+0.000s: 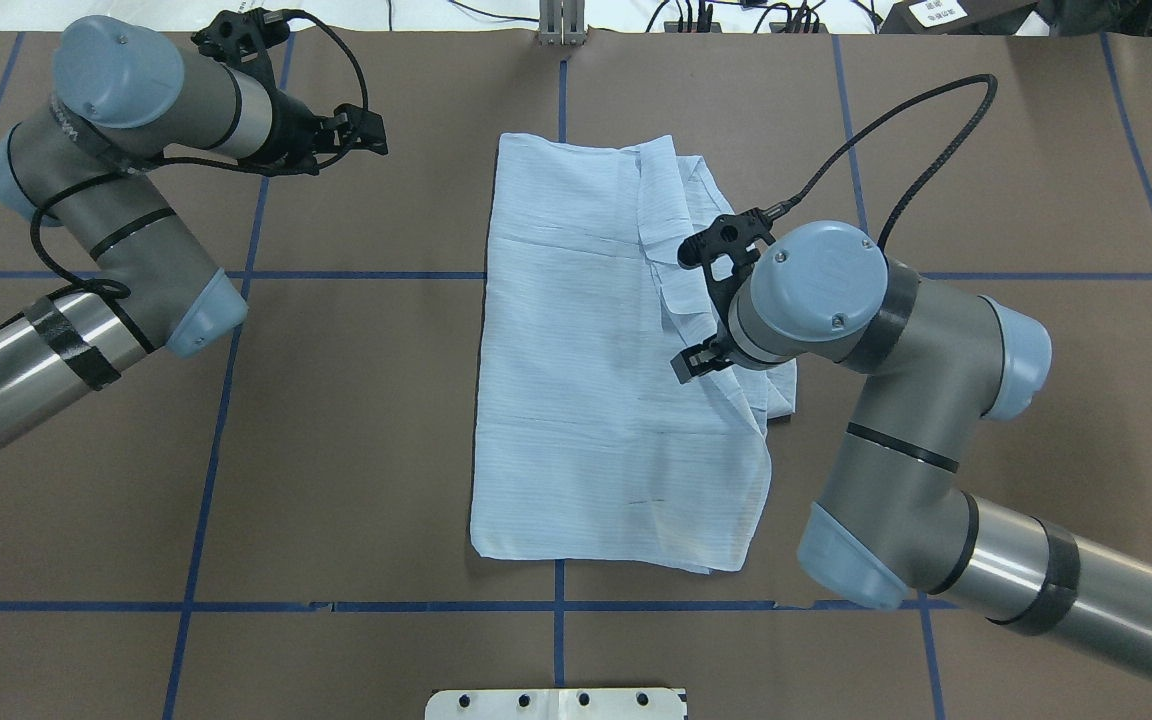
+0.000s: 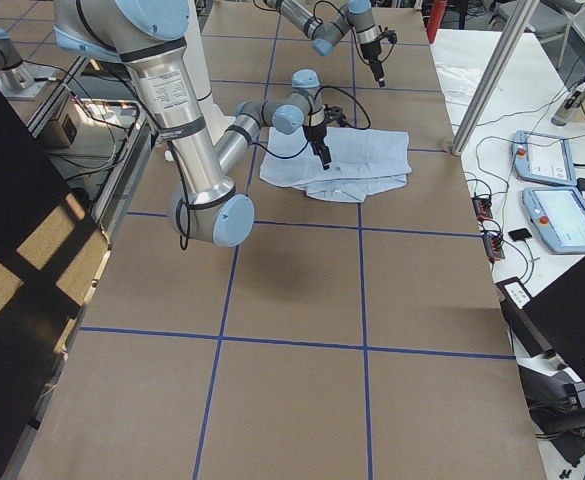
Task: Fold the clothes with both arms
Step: 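Move the right gripper over the shirt toward the collar end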
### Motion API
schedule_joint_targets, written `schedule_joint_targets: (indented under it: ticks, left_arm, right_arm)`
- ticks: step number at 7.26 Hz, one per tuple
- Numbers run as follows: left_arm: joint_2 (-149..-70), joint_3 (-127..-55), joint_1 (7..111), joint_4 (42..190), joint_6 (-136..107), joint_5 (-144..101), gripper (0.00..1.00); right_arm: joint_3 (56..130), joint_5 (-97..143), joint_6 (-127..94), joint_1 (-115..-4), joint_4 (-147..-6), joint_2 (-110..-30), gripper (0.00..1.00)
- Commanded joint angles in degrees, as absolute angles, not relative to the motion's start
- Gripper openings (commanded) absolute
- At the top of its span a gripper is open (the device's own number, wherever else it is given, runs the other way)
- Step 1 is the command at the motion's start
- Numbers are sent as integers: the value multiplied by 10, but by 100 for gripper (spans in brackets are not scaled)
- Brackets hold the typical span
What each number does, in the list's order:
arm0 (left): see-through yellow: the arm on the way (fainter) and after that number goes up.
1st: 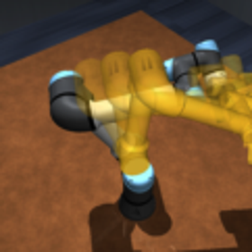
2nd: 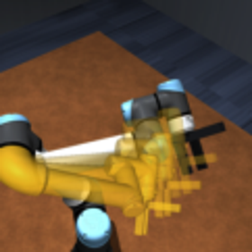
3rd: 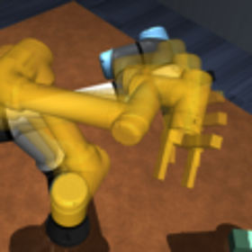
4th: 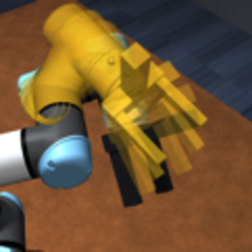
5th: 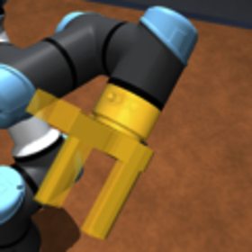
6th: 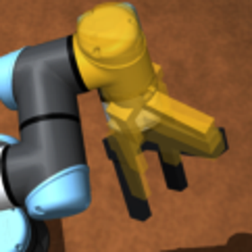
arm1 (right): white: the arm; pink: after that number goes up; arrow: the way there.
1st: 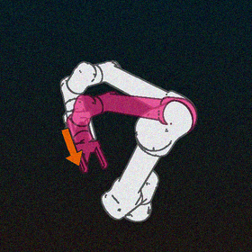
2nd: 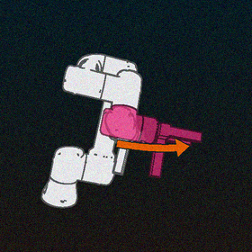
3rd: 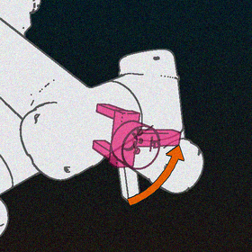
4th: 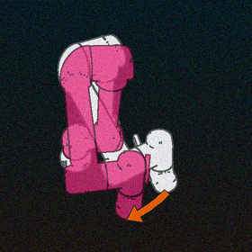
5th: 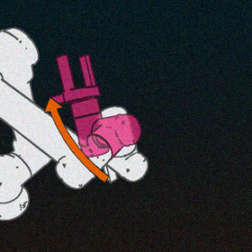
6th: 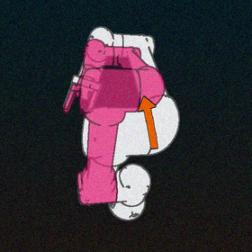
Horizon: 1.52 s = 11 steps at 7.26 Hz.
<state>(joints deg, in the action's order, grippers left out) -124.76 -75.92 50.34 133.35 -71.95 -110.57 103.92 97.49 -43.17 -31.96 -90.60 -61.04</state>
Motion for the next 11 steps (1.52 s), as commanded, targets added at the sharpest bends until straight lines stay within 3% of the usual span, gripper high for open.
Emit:
schedule_joint_targets:
  ticks: [1,6,11]
  left_arm:
    - [-1247,-757,503,1333,-717,-1105,100]
    - [-1250,-758,503,1333,-719,-1107,100]
    - [-1251,-758,503,1335,-718,-1107,100]
  right_arm:
    - [969,949,-405,-329,-904,-553,100]
    - [819,948,-376,-354,-827,-494,100]
    - [780,953,-375,-354,-827,-473,100]
